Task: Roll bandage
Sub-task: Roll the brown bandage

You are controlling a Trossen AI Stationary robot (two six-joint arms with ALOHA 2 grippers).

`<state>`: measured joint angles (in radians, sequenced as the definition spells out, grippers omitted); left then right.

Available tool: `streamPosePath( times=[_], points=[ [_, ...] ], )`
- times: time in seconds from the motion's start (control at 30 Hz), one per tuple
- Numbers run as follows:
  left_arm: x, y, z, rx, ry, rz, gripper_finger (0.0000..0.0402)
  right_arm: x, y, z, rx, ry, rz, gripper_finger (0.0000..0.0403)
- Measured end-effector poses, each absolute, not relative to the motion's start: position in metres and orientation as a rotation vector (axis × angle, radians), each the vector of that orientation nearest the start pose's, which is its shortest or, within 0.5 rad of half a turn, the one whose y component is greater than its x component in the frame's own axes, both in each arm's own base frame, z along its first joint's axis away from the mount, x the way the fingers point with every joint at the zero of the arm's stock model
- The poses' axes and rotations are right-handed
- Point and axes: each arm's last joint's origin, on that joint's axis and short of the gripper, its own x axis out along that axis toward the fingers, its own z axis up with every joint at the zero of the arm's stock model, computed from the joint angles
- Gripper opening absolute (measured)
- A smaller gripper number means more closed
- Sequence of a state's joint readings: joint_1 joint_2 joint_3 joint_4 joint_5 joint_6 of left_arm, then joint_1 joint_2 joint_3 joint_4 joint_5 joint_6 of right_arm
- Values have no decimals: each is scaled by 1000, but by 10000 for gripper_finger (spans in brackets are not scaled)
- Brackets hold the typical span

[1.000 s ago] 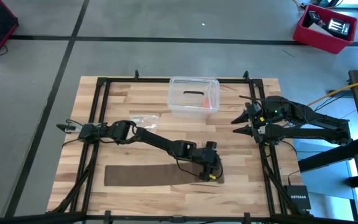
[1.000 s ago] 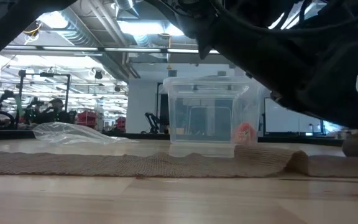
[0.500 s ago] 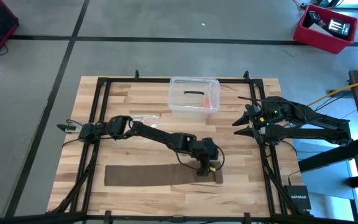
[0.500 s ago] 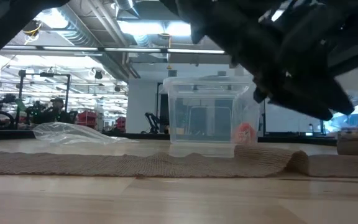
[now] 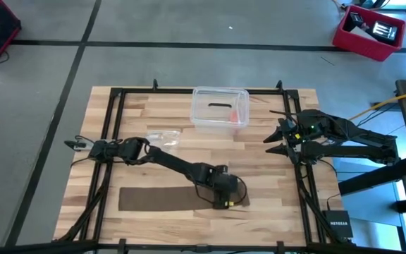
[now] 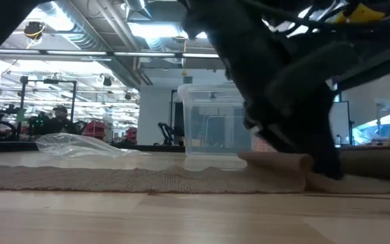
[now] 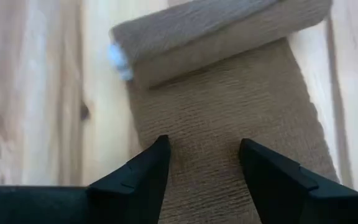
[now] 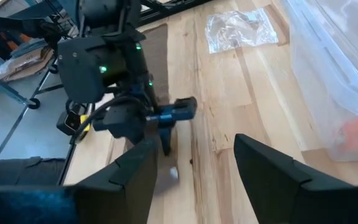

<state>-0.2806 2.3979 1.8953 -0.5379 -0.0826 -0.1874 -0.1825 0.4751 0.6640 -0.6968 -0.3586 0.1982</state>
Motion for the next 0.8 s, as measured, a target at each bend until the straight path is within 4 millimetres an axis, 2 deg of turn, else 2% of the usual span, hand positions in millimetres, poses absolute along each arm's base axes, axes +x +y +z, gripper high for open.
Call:
streamPosePath(
  times=[0.17,0.37,0.57,0.7,0.8],
  points=[
    [480,-143,150,70,1027,-45,191,97,-8,282,331,516,123,216],
    [486,-125,166,110,952,35,191,97,-8,281,333,526,122,216],
    [494,-106,166,39,920,-3,191,97,-8,281,333,526,122,216],
    [492,-103,158,2,951,-101,191,97,-8,281,334,529,122,216],
    [495,-104,154,-5,889,-131,191,96,-7,280,337,538,121,216]
  ],
)
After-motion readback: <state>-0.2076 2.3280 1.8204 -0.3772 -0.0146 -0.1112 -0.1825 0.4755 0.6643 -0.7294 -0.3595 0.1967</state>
